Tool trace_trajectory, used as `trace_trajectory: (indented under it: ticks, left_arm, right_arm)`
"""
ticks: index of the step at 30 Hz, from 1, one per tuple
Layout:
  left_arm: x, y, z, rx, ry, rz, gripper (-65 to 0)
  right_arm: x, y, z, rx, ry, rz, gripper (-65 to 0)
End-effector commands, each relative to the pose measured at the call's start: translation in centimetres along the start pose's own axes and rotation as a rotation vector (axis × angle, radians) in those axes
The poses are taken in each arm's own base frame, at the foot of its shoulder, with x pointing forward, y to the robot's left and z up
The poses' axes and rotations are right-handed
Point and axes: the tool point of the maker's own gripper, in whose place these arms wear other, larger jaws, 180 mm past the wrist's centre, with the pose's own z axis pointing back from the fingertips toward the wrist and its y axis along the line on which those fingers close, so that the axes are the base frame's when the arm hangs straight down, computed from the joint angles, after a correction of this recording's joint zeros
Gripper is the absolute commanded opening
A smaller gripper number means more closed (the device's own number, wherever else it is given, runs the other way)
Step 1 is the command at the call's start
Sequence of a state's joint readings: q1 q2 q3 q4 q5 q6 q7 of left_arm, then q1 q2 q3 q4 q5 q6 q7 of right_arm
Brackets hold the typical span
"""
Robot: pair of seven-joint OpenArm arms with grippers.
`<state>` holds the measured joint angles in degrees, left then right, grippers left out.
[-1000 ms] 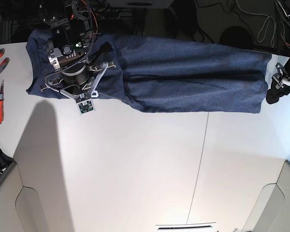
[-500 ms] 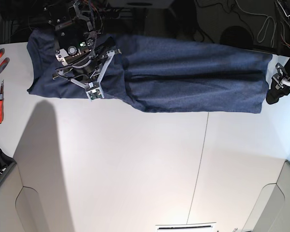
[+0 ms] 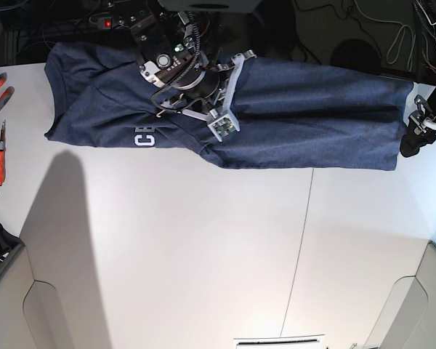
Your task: Layout the t-shirt on the table in an organized manner, then fold the t-shirt properly
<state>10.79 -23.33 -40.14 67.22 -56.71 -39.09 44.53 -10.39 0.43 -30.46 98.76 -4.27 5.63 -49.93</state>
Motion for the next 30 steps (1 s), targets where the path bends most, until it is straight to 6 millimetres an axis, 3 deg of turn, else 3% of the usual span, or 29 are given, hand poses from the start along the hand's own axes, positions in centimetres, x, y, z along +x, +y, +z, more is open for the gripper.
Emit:
trace_trajectory:
  ticks: [1,5,10,14,20,27,30]
  left_arm:
    - [2.1,-0.5,0.3,-0.023,-0.051,-0.030,-31.9]
    - [2.1,-0.5,0.3,-0.023,-0.052,-0.030,-31.9]
    - [2.2,-0.5,0.3,-0.023,-0.059,-0.030,-31.9]
    - [2.3,-0.5,0.3,-0.023,-0.059,-0.030,-31.9]
    - [2.2,-0.5,0.3,-0.023,-0.059,-0.030,-31.9]
    - [2.3,-0.5,0.3,-0.022,-0.060,-0.030,-31.9]
    - [3.1,-0.5,0.4,-0.023,-0.110,-0.029,-31.9]
  right_arm:
    - [1.7,0.8,0.3,0.022,-0.056,0.014,-65.0]
    - [2.3,2.6,0.4,0.068,-0.082,0.059,-65.0]
    - [3.2,2.1,0.4,0.046,-0.096,0.073,-65.0]
    - [4.1,-1.0,1.1,-0.098,-0.101,0.100,-65.0]
    - [4.6,-5.3,4.2,-0.232,-0.122,0.117,-65.0]
    - [1.9,-11.5,5.7,-0.362,-0.064,0.049,-65.0]
    - [0.7,-13.3,5.9,-0.372,-0.043,-0.011,-65.0]
